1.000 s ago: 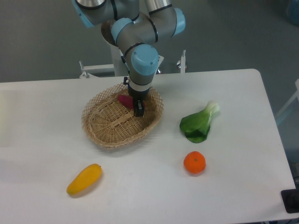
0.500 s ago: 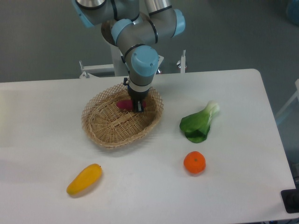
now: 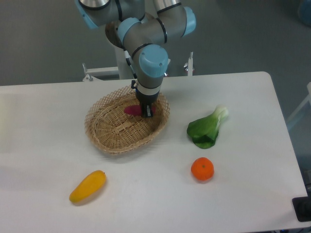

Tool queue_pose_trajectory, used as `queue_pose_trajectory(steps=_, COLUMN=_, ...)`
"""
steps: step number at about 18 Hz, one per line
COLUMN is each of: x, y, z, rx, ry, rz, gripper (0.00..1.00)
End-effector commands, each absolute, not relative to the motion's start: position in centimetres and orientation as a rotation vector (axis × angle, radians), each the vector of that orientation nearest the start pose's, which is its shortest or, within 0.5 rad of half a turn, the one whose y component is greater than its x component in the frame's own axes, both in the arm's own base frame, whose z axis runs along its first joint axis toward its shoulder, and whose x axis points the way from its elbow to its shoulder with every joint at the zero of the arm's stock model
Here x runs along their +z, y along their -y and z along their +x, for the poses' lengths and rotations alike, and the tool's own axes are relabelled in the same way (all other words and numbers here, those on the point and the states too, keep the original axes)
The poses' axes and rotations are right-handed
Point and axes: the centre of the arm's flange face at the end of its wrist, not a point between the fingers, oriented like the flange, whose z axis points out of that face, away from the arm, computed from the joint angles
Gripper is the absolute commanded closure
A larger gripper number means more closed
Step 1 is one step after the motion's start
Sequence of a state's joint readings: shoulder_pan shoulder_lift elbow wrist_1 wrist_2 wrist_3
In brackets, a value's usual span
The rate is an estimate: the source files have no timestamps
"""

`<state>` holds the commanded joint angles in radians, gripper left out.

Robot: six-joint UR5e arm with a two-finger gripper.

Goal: Pick up the sweet potato from the basket
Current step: 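Lift the sweet potato out of the basket toward the bok choy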

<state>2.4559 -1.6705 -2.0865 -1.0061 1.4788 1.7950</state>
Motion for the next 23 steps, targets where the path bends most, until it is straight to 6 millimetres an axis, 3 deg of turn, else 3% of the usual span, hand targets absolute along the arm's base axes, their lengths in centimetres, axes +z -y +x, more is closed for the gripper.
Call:
queue_pose_trajectory(steps=5, x=31.4, y=-42.4, z=-29.5, rx=-0.044, ry=-1.228, rz=-2.789, gripper=0.72)
queue_pose_trajectory(steps=10, x=35.3, y=-43.2, z=-33.1, rx=0.05, ry=-1.101, rz=-2.821, gripper=0.72)
queue_pose_trajectory(steps=17, x=37.6, y=-43.9, z=-39.6, rx=0.125, ry=-0.918, rz=-2.869, gripper=0.73)
queue_pose_trajectory(steps=23, x=37.7, y=-45.4, z=-45.0, rx=0.09, ry=-0.806, rz=-2.912, gripper=0.75)
